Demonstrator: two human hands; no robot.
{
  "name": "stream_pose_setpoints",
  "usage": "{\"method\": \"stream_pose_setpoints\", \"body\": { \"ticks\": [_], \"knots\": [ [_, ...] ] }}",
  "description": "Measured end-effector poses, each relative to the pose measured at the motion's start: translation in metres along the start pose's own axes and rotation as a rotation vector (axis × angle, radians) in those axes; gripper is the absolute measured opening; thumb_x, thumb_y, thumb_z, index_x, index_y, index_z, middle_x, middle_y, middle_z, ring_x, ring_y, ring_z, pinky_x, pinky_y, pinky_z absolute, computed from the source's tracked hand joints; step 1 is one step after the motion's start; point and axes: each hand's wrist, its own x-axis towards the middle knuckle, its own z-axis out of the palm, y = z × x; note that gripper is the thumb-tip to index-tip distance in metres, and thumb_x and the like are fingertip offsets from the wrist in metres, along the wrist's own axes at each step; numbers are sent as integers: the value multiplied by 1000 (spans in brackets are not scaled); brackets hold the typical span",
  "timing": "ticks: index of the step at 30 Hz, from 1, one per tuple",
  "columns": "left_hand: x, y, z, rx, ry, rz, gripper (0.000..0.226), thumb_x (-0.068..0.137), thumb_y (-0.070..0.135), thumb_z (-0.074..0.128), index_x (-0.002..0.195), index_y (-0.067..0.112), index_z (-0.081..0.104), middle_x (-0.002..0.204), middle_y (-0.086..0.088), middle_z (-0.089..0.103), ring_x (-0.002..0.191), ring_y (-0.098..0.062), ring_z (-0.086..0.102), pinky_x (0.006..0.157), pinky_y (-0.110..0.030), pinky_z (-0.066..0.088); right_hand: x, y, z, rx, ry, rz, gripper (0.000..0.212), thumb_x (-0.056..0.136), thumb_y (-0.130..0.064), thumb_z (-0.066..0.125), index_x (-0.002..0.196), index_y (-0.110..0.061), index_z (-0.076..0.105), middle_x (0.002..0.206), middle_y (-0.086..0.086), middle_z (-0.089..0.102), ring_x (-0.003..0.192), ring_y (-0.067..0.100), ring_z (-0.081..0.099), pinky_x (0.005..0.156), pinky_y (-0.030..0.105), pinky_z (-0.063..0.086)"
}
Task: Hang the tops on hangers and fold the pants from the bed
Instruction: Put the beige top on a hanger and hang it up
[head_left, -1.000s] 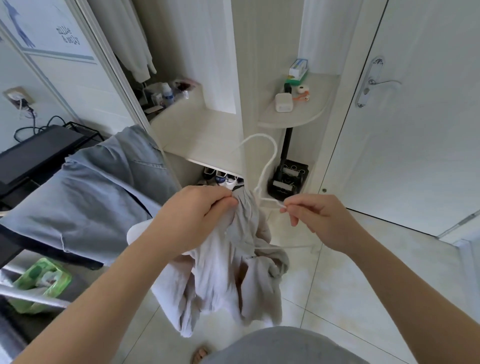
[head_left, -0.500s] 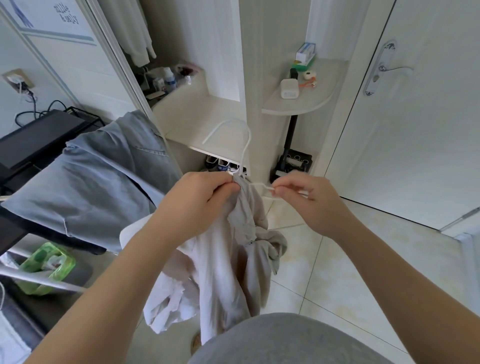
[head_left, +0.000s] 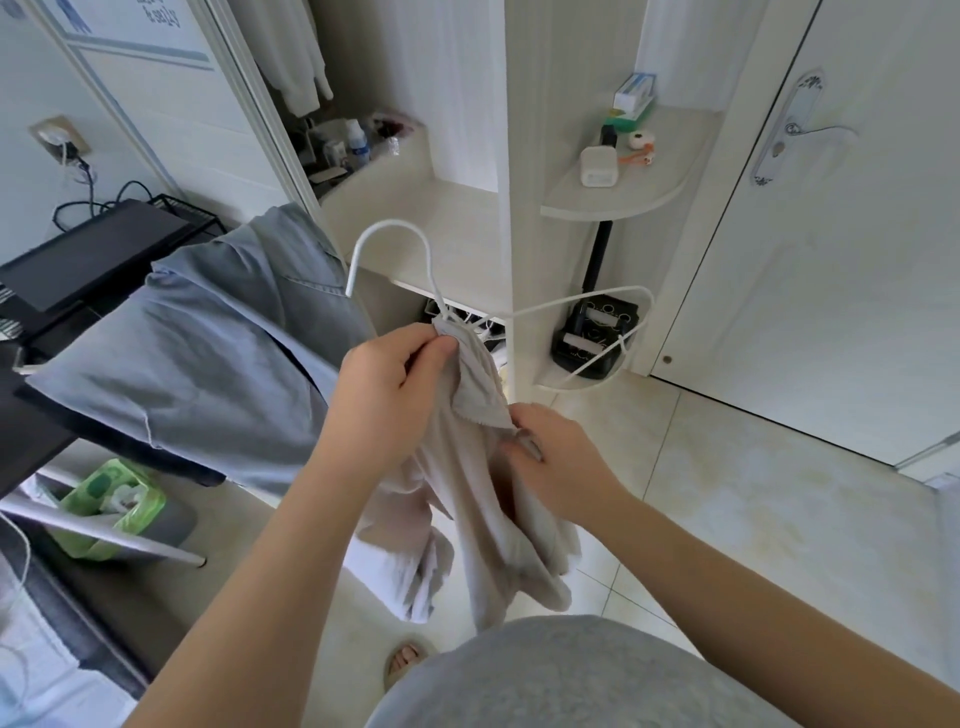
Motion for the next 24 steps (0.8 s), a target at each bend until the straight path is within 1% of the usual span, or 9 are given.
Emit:
{"method": "stream_pose_setpoints", "body": {
  "ticks": [2, 4, 8, 11, 14, 16, 18, 21, 24],
  "knots": [
    [1, -9, -1, 23, 18, -14, 31, 101, 18, 57, 74, 4, 58, 54, 5, 39, 55, -10, 34, 53, -17, 29, -4, 2, -2, -7, 51, -31, 28, 95, -13, 52, 94, -41, 51, 79, -21, 59, 82, 1, 54, 71, 12, 36],
    [1, -18, -2, 49, 32, -40, 33, 101, 19, 57, 73, 2, 55, 56, 1, 38, 56, -11, 32, 54, -22, 28, -10, 6, -1, -30, 66, -40, 32, 97, -15, 50, 98, -47, 47, 77, -24, 58, 81, -8, 54, 70, 5, 36],
    [-3, -27, 0, 40, 41, -63, 31, 100, 19, 58, 72, 6, 58, 54, 1, 39, 55, -11, 33, 53, -23, 29, -17, 17, 1, -64, -14, 44, 38, 94, -17, 54, 99, -52, 41, 81, -14, 61, 78, 4, 58, 69, 13, 45],
    [-7, -27, 3, 9, 26, -59, 31, 100, 18, 58, 72, 4, 59, 54, 3, 37, 54, -9, 33, 51, -18, 29, -15, 26, 2, -152, -180, 123, 8, 90, -22, 56, 98, -24, 58, 89, -10, 63, 82, 11, 61, 76, 27, 50],
    [-9, -28, 2, -9, 13, -61, 34, 100, 17, 58, 69, 4, 53, 54, 8, 35, 53, -7, 32, 51, -16, 28, -15, 34, -1, -283, -274, 150, 22, 90, -23, 56, 109, -15, 63, 102, -2, 65, 89, 25, 63, 81, 32, 50],
    [-10, -31, -3, -16, 0, -62, 36, 100, 18, 57, 69, 2, 51, 55, 0, 33, 53, -7, 30, 50, -17, 27, -18, 41, -4, -302, -286, 164, 30, 92, -23, 57, 121, -23, 62, 104, -5, 67, 90, 22, 64, 86, 29, 47],
    [-10, -34, -10, -19, -48, -58, 38, 100, 19, 57, 65, 7, 49, 55, -3, 32, 53, -7, 29, 50, -19, 25, -20, 50, -9, -323, -257, 182, 33, 91, -19, 56, 123, -27, 60, 86, -11, 66, 77, 13, 61, 87, 29, 42],
    [-11, -40, -24, 0, -145, -68, 40, 100, 21, 57, 62, 11, 48, 54, 2, 33, 52, -5, 30, 49, -19, 26, -19, 66, -20, -379, -199, 194, 31, 88, -10, 56, 108, -34, 60, 65, -24, 49, 64, -4, 45, 93, 32, 41],
    [-13, -47, -36, -36, -240, -103, 36, 100, 22, 58, 64, 13, 56, 56, -1, 39, 53, -8, 34, 50, -19, 30, -15, 78, -33, -386, -123, 204, 31, 89, -6, 52, 96, -35, 58, 71, -23, 56, 76, 2, 54, 112, 35, 22]
  ]
}}
